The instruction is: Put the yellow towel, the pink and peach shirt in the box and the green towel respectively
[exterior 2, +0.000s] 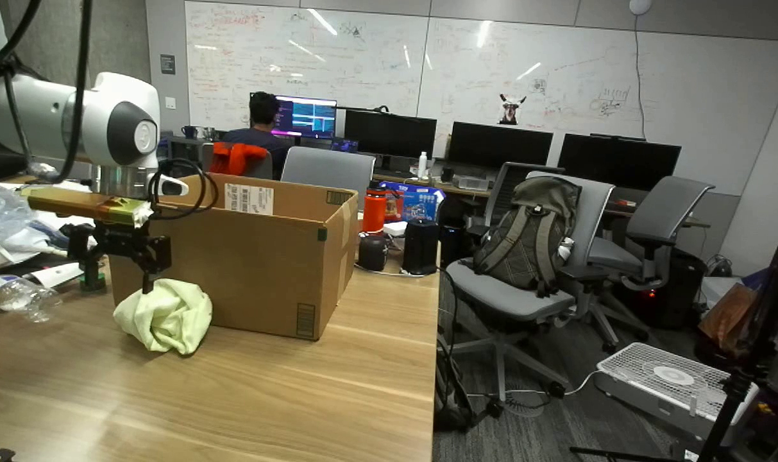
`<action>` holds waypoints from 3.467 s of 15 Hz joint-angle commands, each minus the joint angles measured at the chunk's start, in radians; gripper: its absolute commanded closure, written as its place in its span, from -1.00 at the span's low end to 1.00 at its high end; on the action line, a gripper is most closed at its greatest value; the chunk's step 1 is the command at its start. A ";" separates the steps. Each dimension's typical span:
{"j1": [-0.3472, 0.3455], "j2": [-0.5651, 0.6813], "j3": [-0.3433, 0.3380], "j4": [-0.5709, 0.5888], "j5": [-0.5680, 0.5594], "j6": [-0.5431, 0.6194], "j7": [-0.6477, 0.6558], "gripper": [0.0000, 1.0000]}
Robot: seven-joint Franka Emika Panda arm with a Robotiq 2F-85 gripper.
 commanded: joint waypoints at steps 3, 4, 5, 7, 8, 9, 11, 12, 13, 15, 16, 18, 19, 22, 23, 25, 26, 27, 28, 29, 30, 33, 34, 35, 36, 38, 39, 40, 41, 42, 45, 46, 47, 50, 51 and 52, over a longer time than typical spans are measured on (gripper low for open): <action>0.025 0.003 -0.025 -0.036 -0.020 0.073 0.036 -1.00; 0.023 0.008 -0.025 -0.039 -0.017 0.079 0.034 -1.00; 0.023 0.016 -0.026 -0.041 -0.015 0.082 0.034 -1.00; 0.023 0.031 -0.029 -0.045 -0.013 0.091 0.031 -1.00; 0.025 0.039 -0.032 -0.044 -0.016 0.095 0.032 -1.00; 0.026 0.048 -0.034 -0.041 -0.015 0.100 0.030 -1.00; 0.027 0.068 -0.036 -0.034 -0.016 0.105 0.023 -1.00; 0.029 0.075 -0.038 -0.026 -0.017 0.104 0.022 -1.00; 0.029 0.081 -0.039 -0.023 -0.018 0.107 0.022 -1.00; 0.030 0.090 -0.042 -0.014 -0.021 0.112 0.017 -1.00; 0.030 0.093 -0.045 -0.009 -0.024 0.112 0.016 -1.00; 0.030 0.096 -0.050 0.000 -0.030 0.117 0.014 -1.00; 0.029 0.098 -0.053 0.004 -0.033 0.122 0.011 -1.00; 0.028 0.104 -0.063 0.021 -0.049 0.126 0.012 -1.00; 0.027 0.108 -0.066 0.028 -0.052 0.125 0.010 -1.00; 0.029 0.119 -0.072 0.043 -0.060 0.123 0.010 -1.00; 0.029 0.129 -0.075 0.052 -0.064 0.123 0.010 -1.00; 0.029 0.139 -0.077 0.062 -0.066 0.120 0.008 -1.00; 0.031 0.152 -0.080 0.075 -0.069 0.117 0.009 -1.00; 0.033 0.163 -0.083 0.085 -0.074 0.117 0.009 -1.00; 0.035 0.176 -0.086 0.099 -0.080 0.113 0.009 -1.00; 0.038 0.211 -0.094 0.143 -0.091 0.104 0.006 -1.00; 0.039 0.223 -0.097 0.155 -0.095 0.105 0.004 -1.00; 0.040 0.234 -0.101 0.170 -0.097 0.101 0.004 -1.00; 0.042 0.242 -0.105 0.180 -0.100 0.102 0.004 -1.00; 0.042 0.255 -0.108 0.202 -0.097 0.098 0.003 -1.00; 0.041 0.260 -0.110 0.211 -0.097 0.098 0.002 -1.00; 0.041 0.264 -0.111 0.219 -0.096 0.097 0.001 -1.00; 0.040 0.266 -0.112 0.225 -0.096 0.096 -0.002 -0.73; 0.040 0.270 -0.114 0.231 -0.096 0.097 -0.002 -0.45; 0.039 0.272 -0.120 0.242 -0.097 0.100 -0.003 0.03; 0.040 0.271 -0.121 0.244 -0.097 0.101 -0.002 0.17; 0.039 0.270 -0.122 0.246 -0.096 0.101 -0.002 0.34; 0.046 0.256 -0.131 0.244 -0.105 0.100 0.005 0.79; 0.049 0.249 -0.133 0.242 -0.108 0.097 0.008 0.92; 0.052 0.243 -0.134 0.238 -0.111 0.100 0.009 1.00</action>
